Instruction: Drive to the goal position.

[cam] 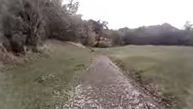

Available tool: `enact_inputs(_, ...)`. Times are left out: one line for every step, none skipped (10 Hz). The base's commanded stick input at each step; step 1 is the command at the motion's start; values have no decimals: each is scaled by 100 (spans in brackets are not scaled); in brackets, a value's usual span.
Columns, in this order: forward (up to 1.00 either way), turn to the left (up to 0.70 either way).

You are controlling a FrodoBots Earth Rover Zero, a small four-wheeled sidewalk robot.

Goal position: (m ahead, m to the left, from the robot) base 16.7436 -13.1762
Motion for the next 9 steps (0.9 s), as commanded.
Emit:
enact_inputs(100, 1)
enact_inputs(100, 0)
enact_inputs(100, 0)
enact_inputs(100, -7)
enact_inputs(100, -13)
enact_inputs(100, -15)
enact_inputs(100, -8)
enact_inputs(100, -2)
enact_inputs(100, -11)
